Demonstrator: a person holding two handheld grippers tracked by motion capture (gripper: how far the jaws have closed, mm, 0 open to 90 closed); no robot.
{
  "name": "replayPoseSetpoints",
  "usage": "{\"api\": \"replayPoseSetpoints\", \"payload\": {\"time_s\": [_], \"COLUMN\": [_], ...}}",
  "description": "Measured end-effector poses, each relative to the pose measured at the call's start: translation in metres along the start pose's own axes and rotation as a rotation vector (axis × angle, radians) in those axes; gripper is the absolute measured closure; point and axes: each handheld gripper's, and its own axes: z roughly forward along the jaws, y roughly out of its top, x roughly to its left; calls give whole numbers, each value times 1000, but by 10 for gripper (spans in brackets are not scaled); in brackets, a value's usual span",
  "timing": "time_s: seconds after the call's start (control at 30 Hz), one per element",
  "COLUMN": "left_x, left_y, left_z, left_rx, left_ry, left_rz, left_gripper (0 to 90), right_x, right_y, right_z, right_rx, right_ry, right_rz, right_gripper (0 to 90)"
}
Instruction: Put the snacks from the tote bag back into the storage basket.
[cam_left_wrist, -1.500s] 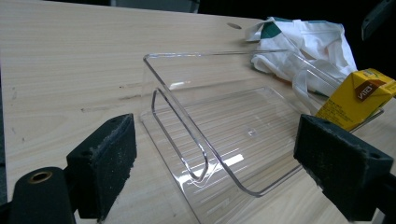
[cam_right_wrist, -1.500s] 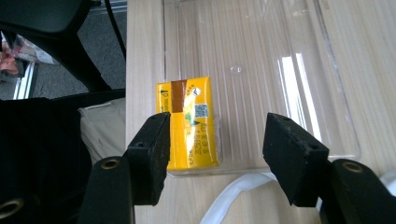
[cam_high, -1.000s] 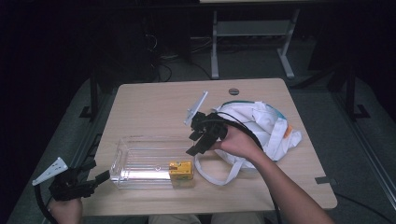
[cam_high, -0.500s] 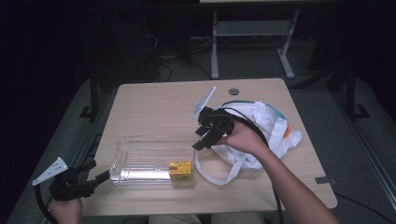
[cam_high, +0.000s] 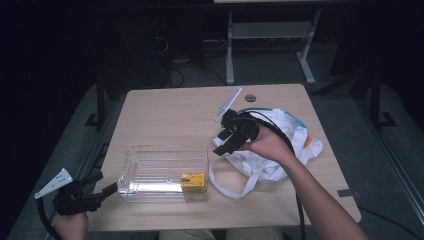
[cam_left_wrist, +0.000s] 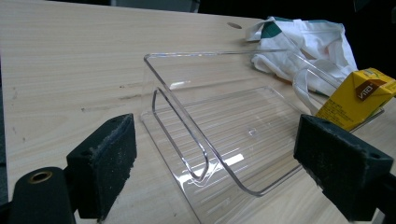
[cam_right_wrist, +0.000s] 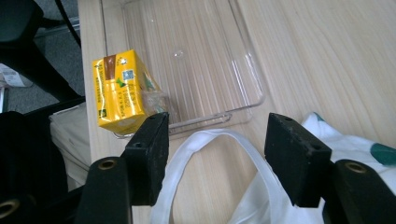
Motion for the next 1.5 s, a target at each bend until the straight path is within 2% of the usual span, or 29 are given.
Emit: {"api": "replayPoseSetpoints", "payload": {"time_s": [0.33, 0.73, 0.77, 1.5], "left_x": [0, 0, 0, 0], "left_y": [0, 0, 0, 0], "left_z": [0, 0, 0, 0], "left_rx": [0, 4, 4, 2], "left_ry": [0, 1, 1, 2], "left_rz": [-1, 0, 0, -5], "left_gripper": [128, 128, 128, 128], "right_x": [-8, -16, -18, -26], "right_y": [-9, -25, -26, -62], "right_z": [-6, -14, -14, -22], "right_rx": [-9, -20, -15, -24], "right_ry": [-18, -38, -39, -77], "right_rz": [18, 68, 60, 154], "right_gripper": [392, 371, 371, 343]}}
